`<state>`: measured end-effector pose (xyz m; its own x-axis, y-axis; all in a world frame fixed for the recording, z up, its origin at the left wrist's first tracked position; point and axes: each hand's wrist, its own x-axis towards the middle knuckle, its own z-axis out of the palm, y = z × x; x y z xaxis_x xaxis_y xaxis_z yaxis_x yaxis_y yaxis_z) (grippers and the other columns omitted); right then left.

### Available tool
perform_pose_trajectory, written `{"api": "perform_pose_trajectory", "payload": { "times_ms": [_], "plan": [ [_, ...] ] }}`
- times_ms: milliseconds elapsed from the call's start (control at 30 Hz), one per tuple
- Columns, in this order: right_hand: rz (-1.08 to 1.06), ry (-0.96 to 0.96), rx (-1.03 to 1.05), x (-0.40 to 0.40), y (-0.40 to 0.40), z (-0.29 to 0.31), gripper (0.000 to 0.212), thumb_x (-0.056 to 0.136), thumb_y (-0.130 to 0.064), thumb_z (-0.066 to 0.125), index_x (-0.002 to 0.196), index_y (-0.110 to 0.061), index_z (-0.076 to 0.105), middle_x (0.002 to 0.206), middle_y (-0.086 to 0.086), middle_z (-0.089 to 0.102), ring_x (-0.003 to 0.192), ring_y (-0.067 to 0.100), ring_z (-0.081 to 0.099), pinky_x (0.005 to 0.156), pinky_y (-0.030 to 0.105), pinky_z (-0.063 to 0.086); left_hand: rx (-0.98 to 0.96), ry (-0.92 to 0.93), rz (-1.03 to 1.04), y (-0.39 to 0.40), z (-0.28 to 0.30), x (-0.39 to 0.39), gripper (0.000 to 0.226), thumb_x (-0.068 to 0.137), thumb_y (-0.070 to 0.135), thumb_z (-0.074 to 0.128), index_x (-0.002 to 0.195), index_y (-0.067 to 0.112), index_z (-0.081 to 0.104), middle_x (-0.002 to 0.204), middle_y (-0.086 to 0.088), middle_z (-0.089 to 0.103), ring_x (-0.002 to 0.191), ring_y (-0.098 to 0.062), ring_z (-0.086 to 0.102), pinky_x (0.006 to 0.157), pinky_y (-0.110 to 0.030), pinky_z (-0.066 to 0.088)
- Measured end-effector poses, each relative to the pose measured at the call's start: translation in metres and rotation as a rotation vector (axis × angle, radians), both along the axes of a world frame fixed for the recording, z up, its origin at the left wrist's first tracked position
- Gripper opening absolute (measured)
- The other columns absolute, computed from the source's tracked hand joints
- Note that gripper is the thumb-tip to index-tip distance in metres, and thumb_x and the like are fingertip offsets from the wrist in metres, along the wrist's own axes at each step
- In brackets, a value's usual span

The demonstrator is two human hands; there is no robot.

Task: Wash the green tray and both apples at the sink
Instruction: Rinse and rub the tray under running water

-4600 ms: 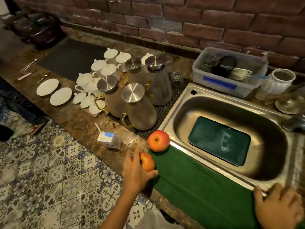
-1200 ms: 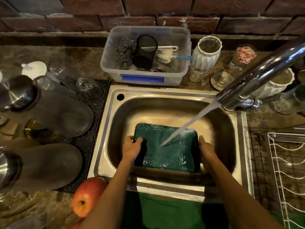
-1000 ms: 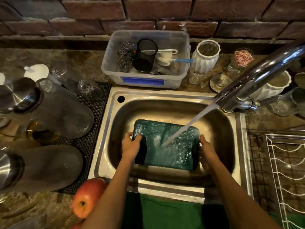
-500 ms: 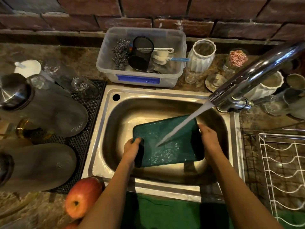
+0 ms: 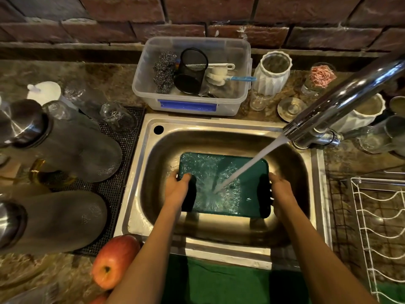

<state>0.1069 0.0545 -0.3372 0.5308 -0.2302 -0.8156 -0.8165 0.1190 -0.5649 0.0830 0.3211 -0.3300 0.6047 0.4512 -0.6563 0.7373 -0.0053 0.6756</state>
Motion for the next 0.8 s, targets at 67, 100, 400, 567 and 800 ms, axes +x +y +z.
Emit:
{"api": "perform_pose_trajectory", "payload": {
  "times_ms": [67,100,400,567,800],
  "plan": [
    [-0.016,0.008,0.014,-0.003,0.001,-0.003,0.035,0.100,-0.028,0.048,0.124,-0.005,0.060,0.114,0.016,0.065,0.099,0.031,0.059,0.080,0.043,0.049,0.009,-0.066,-0.013,0.000,0.010,0.003,0.021,0.093,0.022,0.064,0.113,0.026,0.060,0.106,-0.008,0.069,0.103,-0.032,0.066,0.095,-0.050,0.053],
    [-0.021,0.011,0.023,-0.004,0.002,-0.003,0.032,0.099,-0.025,0.047,0.121,-0.006,0.062,0.113,0.017,0.065,0.099,0.032,0.060,0.083,0.046,0.049,0.011,-0.099,-0.021,-0.001,0.014,0.005,0.019,0.093,0.020,0.064,0.109,0.029,0.060,0.102,-0.004,0.069,0.103,-0.031,0.066,0.095,-0.049,0.053],
    [-0.020,0.040,0.046,-0.008,0.011,0.001,0.035,0.099,-0.032,0.047,0.122,-0.009,0.060,0.109,0.014,0.066,0.096,0.031,0.062,0.071,0.040,0.049,0.031,-0.166,-0.084,0.004,0.037,0.008,0.018,0.095,0.019,0.062,0.098,0.037,0.058,0.097,0.008,0.067,0.098,-0.025,0.066,0.091,-0.048,0.056],
    [0.000,0.028,0.042,-0.008,0.013,0.007,0.033,0.098,-0.035,0.048,0.116,-0.012,0.063,0.104,0.012,0.067,0.091,0.029,0.063,0.062,0.036,0.046,0.043,-0.098,-0.088,0.006,0.037,0.007,0.014,0.093,0.023,0.063,0.105,0.031,0.060,0.098,0.003,0.066,0.096,-0.025,0.066,0.087,-0.047,0.058],
    [-0.011,-0.107,0.043,0.006,0.012,0.017,0.028,0.100,-0.030,0.050,0.106,-0.009,0.068,0.105,0.020,0.071,0.090,0.032,0.068,0.072,0.043,0.057,-0.035,0.056,0.010,0.007,0.020,-0.007,0.021,0.092,0.020,0.061,0.113,0.015,0.061,0.107,-0.022,0.068,0.097,-0.043,0.067,0.088,-0.058,0.057]
  ]
}}
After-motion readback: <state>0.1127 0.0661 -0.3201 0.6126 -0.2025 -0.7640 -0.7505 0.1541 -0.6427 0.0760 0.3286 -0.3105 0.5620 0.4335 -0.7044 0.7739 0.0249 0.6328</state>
